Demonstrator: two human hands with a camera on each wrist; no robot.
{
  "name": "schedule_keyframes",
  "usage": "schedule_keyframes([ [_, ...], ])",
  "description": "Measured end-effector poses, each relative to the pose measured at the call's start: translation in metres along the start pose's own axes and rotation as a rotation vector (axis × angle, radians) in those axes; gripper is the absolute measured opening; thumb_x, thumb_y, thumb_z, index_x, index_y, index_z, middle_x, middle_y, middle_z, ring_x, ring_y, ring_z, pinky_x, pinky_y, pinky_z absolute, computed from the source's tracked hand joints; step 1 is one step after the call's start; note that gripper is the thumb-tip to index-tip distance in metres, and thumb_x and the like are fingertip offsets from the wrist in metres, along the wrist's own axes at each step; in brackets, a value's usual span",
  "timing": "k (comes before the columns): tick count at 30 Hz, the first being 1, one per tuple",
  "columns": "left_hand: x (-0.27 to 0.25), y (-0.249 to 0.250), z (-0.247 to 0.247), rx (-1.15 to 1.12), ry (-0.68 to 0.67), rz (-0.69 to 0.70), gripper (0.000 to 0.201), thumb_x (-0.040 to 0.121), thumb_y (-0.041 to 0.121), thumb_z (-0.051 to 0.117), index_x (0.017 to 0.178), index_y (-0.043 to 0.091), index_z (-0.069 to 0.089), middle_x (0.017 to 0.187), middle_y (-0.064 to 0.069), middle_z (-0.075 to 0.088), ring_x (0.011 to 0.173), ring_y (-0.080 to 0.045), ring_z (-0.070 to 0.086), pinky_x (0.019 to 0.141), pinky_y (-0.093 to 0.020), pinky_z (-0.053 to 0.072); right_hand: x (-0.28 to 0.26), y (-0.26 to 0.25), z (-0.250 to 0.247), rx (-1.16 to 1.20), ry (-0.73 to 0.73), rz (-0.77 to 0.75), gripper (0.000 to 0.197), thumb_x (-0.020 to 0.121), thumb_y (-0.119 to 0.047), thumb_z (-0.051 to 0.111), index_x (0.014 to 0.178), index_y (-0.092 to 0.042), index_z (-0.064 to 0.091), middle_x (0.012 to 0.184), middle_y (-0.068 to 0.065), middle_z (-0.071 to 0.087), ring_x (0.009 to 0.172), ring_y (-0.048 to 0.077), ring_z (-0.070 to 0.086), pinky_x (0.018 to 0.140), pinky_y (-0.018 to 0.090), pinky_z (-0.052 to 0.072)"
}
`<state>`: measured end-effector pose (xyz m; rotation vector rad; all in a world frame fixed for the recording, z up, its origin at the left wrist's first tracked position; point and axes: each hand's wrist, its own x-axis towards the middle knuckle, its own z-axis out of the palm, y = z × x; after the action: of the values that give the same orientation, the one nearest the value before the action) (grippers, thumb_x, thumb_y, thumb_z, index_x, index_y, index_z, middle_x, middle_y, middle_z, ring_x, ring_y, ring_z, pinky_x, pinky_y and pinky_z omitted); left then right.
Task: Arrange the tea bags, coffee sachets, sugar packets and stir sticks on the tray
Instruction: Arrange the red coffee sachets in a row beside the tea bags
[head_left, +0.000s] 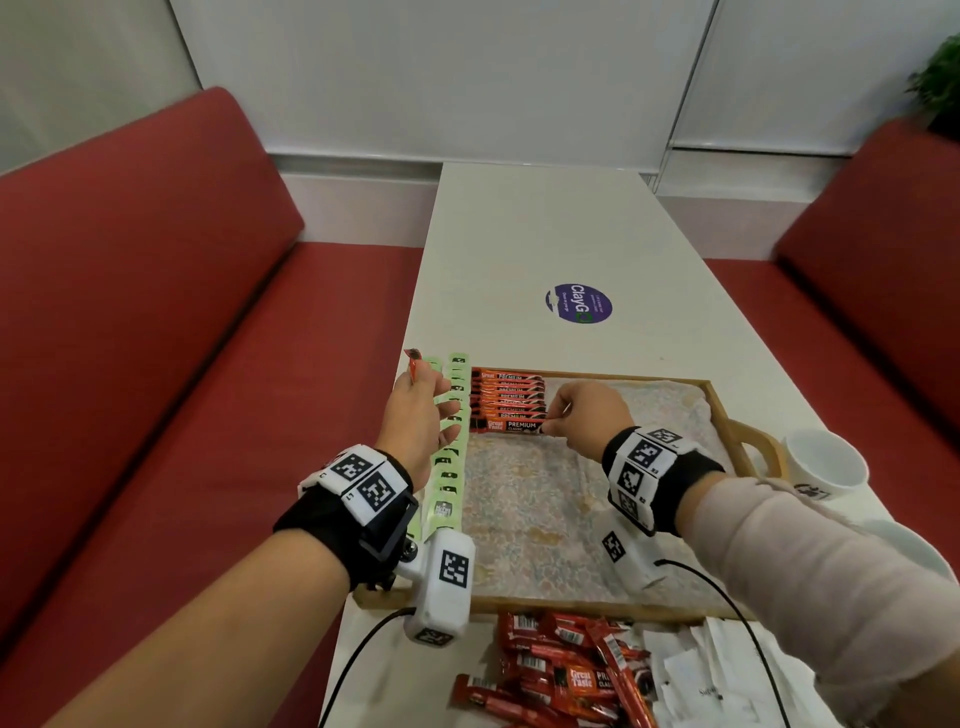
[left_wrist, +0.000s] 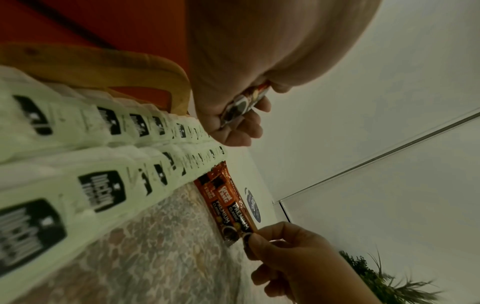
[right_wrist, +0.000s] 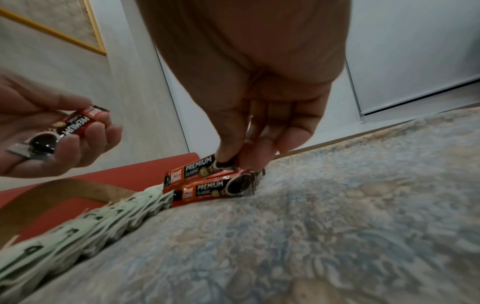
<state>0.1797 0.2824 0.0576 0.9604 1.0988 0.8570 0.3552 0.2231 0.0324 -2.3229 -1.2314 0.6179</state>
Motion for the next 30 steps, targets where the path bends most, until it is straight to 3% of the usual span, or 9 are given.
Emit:
schedule_keyframes([
  [4, 0.003, -0.001, -0.002, 0.007, -0.002, -0.007, 0.027, 0.103, 0.035, 0.033, 0.102, 0.014, 0.05, 0.092, 0.005, 0.051, 0.075, -0.008, 0.052, 0.058, -0.023, 0.046, 0.006, 0.0, 0.005, -0.064, -0.025, 0.016, 0.014, 0.079, -0.014, 0.074, 0.074, -0.016, 0.06, 0.071, -0.006, 0.056, 0.075, 0.016, 0.056, 0.067, 0.026, 0.04],
  [12, 0.005, -0.001, -0.005, 0.026, -0.05, -0.035, 0.027, 0.102, 0.036, 0.034, 0.102, 0.015, 0.051, 0.09, 0.005, 0.048, 0.073, -0.008, 0.05, 0.058, -0.023, 0.043, 0.009, -0.001, 0.011, -0.103, -0.053, 0.048, 0.024, 0.077, -0.017, 0.072, 0.061, -0.022, 0.055, 0.077, 0.0, 0.064, 0.077, 0.018, 0.06, 0.064, 0.024, 0.04],
  [17, 0.006, 0.0, -0.007, 0.035, -0.077, -0.114, 0.012, 0.097, 0.017, 0.038, 0.095, 0.011, 0.047, 0.078, -0.001, 0.045, 0.057, -0.01, 0.043, 0.047, -0.022, 0.035, 0.01, -0.002, 0.011, -0.11, -0.052, 0.044, 0.023, 0.077, -0.021, 0.072, 0.063, -0.021, 0.054, 0.078, 0.001, 0.065, 0.076, 0.017, 0.059, 0.053, 0.02, 0.036],
  [20, 0.006, 0.002, -0.009, 0.067, -0.104, -0.145, 0.015, 0.092, 0.01, 0.031, 0.091, 0.007, 0.047, 0.067, -0.004, 0.044, 0.05, -0.012, 0.04, 0.043, -0.022, 0.033, 0.007, -0.004, 0.007, -0.121, -0.029, 0.03, 0.024, 0.078, -0.026, 0.07, 0.07, -0.021, 0.049, 0.072, -0.003, 0.056, 0.071, 0.015, 0.054, 0.05, 0.022, 0.033],
  [23, 0.002, 0.005, -0.009, 0.062, -0.147, -0.176, 0.027, 0.096, 0.01, 0.031, 0.079, 0.007, 0.053, 0.063, -0.005, 0.05, 0.053, -0.013, 0.047, 0.049, -0.025, 0.038, 0.006, -0.008, 0.002, -0.093, 0.038, -0.018, 0.024, 0.08, -0.032, 0.068, 0.085, -0.018, 0.05, 0.073, -0.006, 0.052, 0.072, 0.015, 0.052, 0.051, 0.023, 0.032],
  [26, -0.003, 0.006, -0.006, 0.034, -0.2, -0.199, 0.027, 0.1, 0.013, 0.032, 0.088, 0.008, 0.056, 0.075, -0.006, 0.06, 0.066, -0.014, 0.059, 0.061, -0.03, 0.05, 0.004, -0.017, -0.001, 0.029, 0.083, -0.111, 0.021, 0.084, -0.034, 0.064, 0.094, -0.019, 0.054, 0.08, -0.004, 0.057, 0.077, 0.016, 0.057, 0.056, 0.024, 0.038],
  [28, -0.007, 0.004, -0.003, 0.041, -0.221, -0.186, 0.02, 0.101, 0.013, 0.036, 0.095, 0.01, 0.055, 0.084, -0.005, 0.06, 0.072, -0.014, 0.06, 0.069, -0.034, 0.053, -0.002, -0.027, -0.005, 0.136, 0.088, -0.199, 0.02, 0.089, -0.032, 0.06, 0.104, -0.019, 0.058, 0.088, -0.002, 0.059, 0.082, 0.015, 0.057, 0.065, 0.026, 0.043],
  [30, -0.009, 0.002, -0.001, 0.118, -0.248, -0.154, 0.016, 0.102, 0.015, 0.038, 0.106, 0.012, 0.053, 0.09, -0.004, 0.059, 0.073, -0.011, 0.058, 0.069, -0.032, 0.053, -0.008, -0.036, -0.009, 0.25, 0.051, -0.275, 0.026, 0.092, -0.03, 0.059, 0.116, -0.02, 0.058, 0.094, -0.003, 0.059, 0.086, 0.014, 0.058, 0.075, 0.028, 0.048],
])
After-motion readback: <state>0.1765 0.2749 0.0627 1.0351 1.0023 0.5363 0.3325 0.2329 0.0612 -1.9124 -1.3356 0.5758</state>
